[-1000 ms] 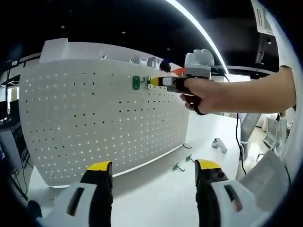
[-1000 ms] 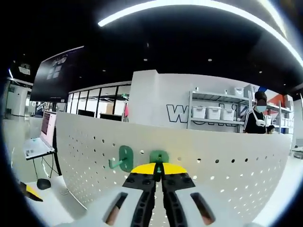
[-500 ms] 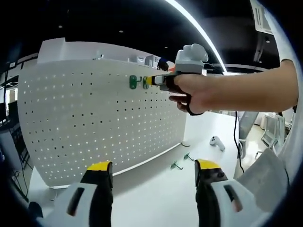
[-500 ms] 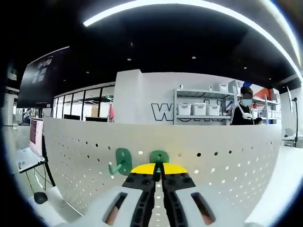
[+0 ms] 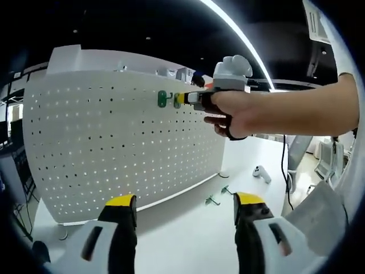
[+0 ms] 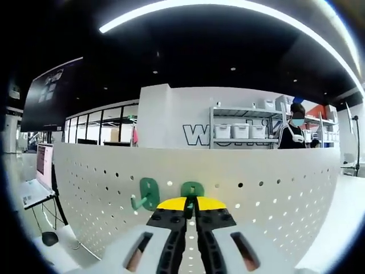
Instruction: Insert the hook assembly into the mounting plate slot until the hook locks in place.
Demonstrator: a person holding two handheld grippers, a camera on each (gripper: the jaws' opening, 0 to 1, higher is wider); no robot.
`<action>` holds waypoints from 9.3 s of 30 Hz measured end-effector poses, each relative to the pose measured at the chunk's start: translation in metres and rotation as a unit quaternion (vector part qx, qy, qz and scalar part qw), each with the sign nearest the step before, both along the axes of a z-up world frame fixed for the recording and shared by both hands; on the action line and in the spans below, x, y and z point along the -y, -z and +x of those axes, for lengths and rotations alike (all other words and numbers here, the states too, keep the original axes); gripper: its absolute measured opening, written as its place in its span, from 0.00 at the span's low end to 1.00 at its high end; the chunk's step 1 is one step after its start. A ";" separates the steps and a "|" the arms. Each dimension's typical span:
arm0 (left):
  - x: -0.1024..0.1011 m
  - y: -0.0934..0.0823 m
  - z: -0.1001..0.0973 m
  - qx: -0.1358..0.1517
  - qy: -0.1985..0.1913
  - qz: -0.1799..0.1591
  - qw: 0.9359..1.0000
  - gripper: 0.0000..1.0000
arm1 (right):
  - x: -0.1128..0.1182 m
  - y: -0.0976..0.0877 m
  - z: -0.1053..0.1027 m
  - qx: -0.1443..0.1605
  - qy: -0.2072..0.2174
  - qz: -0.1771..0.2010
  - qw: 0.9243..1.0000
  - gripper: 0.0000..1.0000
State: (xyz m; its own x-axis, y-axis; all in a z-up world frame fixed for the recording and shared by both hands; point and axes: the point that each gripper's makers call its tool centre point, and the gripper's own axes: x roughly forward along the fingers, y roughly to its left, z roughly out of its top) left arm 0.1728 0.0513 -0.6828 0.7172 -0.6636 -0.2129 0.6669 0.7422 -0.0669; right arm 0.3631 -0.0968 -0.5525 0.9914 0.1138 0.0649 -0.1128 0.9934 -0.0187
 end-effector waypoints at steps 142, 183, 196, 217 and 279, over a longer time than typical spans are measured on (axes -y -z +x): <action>-0.004 0.057 -0.032 -0.060 0.018 0.019 0.998 0.73 | 0.079 0.180 -0.222 -0.192 -0.167 0.008 0.967 0.80; 0.106 0.043 0.022 -0.027 0.230 0.132 0.964 0.75 | 0.083 0.201 -0.225 -0.232 -0.156 0.014 0.960 0.81; 0.143 0.063 0.028 -0.036 0.307 0.182 0.934 0.75 | 0.084 0.204 -0.226 -0.241 -0.153 0.018 0.958 0.81; 0.168 0.107 0.052 -0.055 0.381 0.280 0.880 0.75 | 0.091 0.204 -0.224 -0.236 -0.140 0.031 0.961 0.81; 0.210 0.200 0.075 -0.096 0.475 0.415 0.770 0.67 | 0.099 0.203 -0.222 -0.236 -0.122 0.046 0.963 0.78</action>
State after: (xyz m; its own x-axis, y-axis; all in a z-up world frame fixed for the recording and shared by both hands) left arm 0.2483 -0.1589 -0.8831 -0.1048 -0.4474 -0.8882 0.9721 -0.2345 0.0035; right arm 0.1410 -0.1958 -0.7557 0.8571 0.3634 -0.3652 -0.3181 0.9309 0.1795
